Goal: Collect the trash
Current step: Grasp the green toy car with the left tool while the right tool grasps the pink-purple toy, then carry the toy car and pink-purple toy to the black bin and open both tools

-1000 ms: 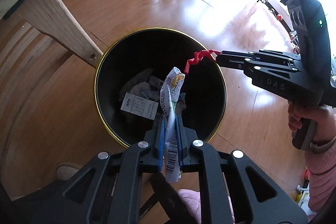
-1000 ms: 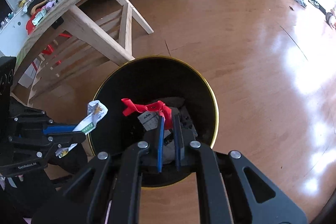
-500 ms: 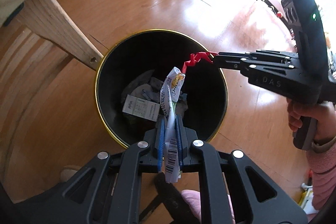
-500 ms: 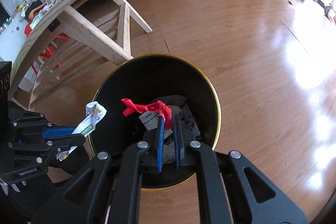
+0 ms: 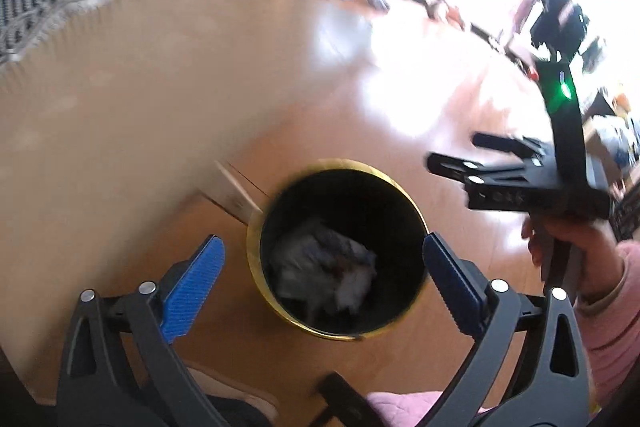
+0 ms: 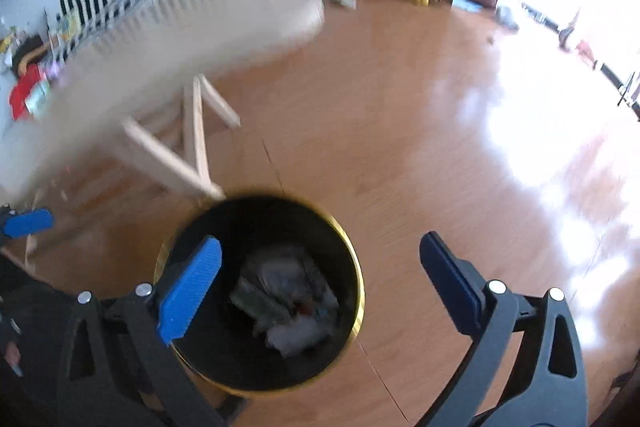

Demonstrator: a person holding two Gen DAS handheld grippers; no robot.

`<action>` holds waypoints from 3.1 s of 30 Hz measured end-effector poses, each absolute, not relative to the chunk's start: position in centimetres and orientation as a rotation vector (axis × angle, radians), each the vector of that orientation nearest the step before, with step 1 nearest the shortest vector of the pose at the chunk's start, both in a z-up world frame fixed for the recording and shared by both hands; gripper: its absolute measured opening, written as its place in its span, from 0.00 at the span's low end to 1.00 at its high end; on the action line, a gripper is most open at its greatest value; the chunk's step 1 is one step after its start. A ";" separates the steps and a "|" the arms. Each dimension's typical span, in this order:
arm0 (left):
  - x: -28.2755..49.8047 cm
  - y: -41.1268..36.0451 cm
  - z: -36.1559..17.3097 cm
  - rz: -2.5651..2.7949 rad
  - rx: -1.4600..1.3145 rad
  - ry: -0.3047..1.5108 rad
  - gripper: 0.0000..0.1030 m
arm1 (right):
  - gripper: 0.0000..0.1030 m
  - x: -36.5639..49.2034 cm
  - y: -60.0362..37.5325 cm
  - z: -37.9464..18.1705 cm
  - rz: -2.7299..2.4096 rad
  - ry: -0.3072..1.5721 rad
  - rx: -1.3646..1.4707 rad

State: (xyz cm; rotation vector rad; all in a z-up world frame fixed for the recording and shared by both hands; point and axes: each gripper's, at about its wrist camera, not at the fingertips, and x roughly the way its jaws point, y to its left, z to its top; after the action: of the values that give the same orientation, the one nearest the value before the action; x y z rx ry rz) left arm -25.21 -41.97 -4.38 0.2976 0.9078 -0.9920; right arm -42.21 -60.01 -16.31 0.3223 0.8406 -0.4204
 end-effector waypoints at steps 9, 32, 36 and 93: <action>-5.8 -23.1 1.9 -0.445 0.117 0.892 0.94 | 0.93 -31.2 -52.5 -8.0 -0.239 0.653 0.241; 16.3 -18.5 -2.1 -0.385 0.118 1.000 0.17 | 0.93 -12.4 -44.0 -8.1 -0.093 0.806 0.174; 15.7 -17.5 -2.3 -0.394 0.154 0.985 0.17 | 0.93 -10.5 -43.0 -8.3 -0.061 0.814 0.161; 0.4 -11.3 3.0 -0.380 0.053 0.843 0.17 | 0.56 -4.2 -29.0 -3.2 0.090 0.858 0.029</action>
State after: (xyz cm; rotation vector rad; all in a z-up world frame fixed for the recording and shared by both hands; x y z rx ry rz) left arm 0.41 -11.26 2.96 0.0526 0.8434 -0.3805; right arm -4.20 -29.02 -3.18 0.0292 0.8577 0.0904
